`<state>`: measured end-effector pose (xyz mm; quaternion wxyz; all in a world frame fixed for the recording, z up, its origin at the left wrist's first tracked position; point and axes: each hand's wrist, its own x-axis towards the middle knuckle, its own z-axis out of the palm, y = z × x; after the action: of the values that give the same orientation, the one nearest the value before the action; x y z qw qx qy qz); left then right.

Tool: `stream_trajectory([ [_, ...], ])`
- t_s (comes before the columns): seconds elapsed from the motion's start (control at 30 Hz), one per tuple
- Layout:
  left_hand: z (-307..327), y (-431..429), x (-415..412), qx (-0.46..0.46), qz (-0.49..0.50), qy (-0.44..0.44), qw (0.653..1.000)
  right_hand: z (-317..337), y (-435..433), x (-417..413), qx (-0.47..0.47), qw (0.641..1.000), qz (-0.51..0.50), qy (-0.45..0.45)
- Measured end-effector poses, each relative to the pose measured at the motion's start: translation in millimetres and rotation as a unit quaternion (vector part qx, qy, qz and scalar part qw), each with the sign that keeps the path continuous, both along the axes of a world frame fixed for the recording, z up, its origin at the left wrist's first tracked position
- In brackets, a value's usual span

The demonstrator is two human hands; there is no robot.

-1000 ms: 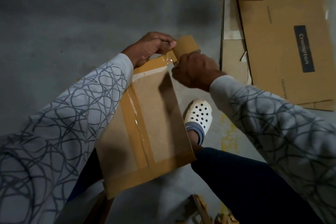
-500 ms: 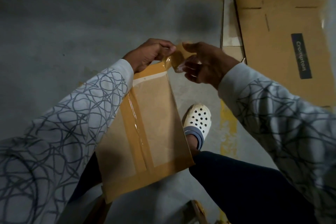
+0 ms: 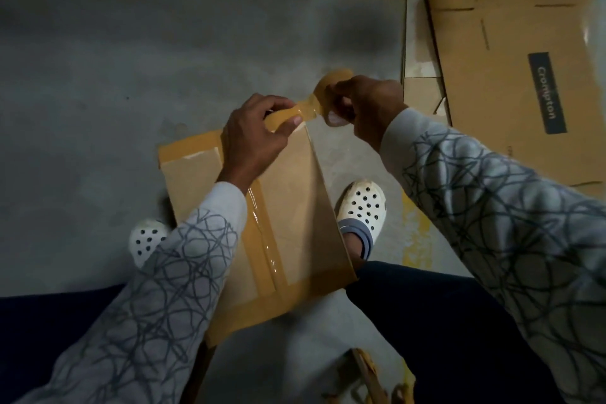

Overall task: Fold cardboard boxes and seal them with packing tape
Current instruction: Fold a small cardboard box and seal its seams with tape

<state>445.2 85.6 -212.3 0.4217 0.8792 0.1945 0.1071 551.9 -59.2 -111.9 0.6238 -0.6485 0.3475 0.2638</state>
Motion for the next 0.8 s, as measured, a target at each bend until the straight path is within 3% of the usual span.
stream_trajectory([
  [0.13,11.1,-0.4,9.9,-0.004,0.02,0.033,0.999,-12.7,-1.0,-0.5,-0.092,0.99,0.069,-0.082],
  [0.4,14.6,1.5,22.2,0.029,0.014,0.09,0.995,-24.6,-6.1,6.7,-0.156,0.965,0.144,-0.155],
  [0.47,13.9,2.1,24.1,0.029,0.003,0.098,0.995,-26.4,-5.8,4.2,-0.204,0.944,0.183,-0.182],
  [0.67,14.2,3.0,31.7,0.024,-0.012,0.143,0.989,-30.3,-19.6,3.7,-0.366,0.831,0.291,-0.301],
  [0.8,14.7,-5.8,46.6,0.033,-0.003,0.207,0.978,-24.5,-31.4,10.2,-0.386,0.823,0.267,-0.32],
])
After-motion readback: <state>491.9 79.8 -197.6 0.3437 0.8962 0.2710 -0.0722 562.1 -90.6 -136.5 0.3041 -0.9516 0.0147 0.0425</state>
